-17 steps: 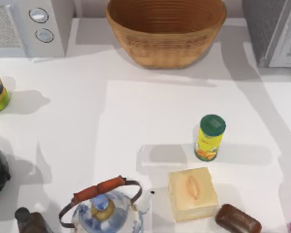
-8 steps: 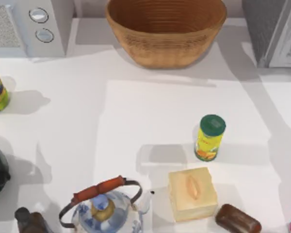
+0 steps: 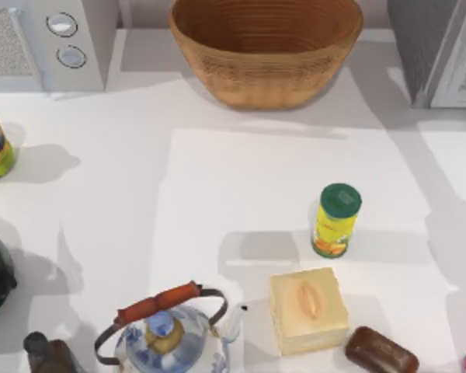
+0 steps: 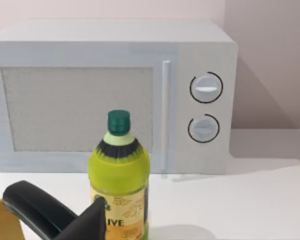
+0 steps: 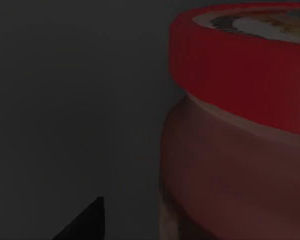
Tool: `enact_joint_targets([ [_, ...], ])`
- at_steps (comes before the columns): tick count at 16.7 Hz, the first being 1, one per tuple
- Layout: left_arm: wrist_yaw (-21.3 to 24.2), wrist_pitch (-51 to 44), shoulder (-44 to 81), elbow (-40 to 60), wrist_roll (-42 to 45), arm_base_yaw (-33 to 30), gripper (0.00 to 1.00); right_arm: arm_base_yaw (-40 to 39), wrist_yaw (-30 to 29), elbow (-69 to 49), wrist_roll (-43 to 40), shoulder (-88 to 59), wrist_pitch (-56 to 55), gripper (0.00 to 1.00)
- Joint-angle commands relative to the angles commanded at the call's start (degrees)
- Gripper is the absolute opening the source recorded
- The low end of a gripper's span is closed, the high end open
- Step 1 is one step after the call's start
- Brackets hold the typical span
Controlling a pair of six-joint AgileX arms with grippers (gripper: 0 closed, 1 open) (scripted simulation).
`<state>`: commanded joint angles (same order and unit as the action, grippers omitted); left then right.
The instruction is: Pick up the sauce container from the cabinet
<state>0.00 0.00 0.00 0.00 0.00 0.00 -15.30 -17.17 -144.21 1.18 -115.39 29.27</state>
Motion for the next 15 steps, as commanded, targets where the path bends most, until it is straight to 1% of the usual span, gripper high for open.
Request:
enact_joint_targets([
  [13,0.0,0.0,0.0,0.0,0.0,0.0,1.0,0.0,0.0,0.0,0.0,0.0,0.0,0.02],
  [14,0.0,0.0,0.0,0.0,0.0,0.0,1.0,0.0,0.0,0.0,0.0,0.0,0.0,0.0],
  [15,0.0,0.0,0.0,0.0,0.0,0.0,1.0,0.0,0.0,0.0,0.0,0.0,0.0,0.0],
])
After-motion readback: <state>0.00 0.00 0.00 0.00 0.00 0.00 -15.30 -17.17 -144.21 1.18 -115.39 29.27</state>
